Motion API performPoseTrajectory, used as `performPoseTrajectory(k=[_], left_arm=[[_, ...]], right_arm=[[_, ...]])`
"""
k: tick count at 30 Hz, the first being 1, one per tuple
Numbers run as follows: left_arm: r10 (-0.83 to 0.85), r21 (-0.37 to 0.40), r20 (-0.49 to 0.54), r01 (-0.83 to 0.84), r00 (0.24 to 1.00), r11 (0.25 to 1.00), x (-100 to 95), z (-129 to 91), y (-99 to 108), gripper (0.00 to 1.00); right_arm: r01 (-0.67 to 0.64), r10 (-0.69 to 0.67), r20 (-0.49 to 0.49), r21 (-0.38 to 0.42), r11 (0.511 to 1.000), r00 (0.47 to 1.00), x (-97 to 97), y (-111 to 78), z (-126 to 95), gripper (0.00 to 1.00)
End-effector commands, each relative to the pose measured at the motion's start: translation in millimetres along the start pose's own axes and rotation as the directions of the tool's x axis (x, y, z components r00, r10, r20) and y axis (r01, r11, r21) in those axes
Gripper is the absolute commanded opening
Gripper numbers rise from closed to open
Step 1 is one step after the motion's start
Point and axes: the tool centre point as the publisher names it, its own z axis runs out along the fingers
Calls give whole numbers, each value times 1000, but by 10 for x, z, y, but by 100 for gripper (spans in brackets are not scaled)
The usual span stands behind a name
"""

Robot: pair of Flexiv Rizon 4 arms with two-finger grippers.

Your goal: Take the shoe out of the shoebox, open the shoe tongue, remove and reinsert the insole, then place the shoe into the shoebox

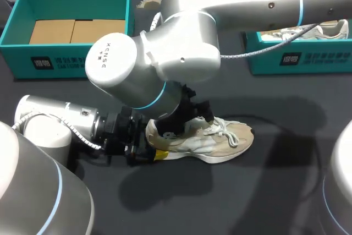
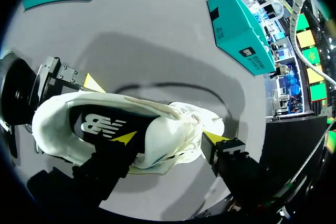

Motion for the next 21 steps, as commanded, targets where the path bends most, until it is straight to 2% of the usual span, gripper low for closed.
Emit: performPoseTrajectory(k=[1,10,15,16,19,21], left_arm=[[0,0,2,0,1000,1000,25,-14,52,0],[0,0,2,0,1000,1000,25,-14,52,0],[0,0,2,0,1000,1000,25,-14,52,0],[0,0,2,0,1000,1000,25,-14,52,0],[0,0,2,0,1000,1000,25,-14,52,0],[0,0,2,0,1000,1000,25,-14,52,0]], right_arm=[[-520,520,2,-4,854,854,6,-74,-33,75],[-525,525,2,-7,851,851,-87,-61,-95,77],[-522,522,-5,10,853,853,-89,-67,-89,62],[-522,522,-6,13,853,853,-89,-68,-89,50],[-519,519,-9,20,855,855,-87,-72,-93,40],[-515,515,-8,24,857,857,-89,-76,-101,38]])
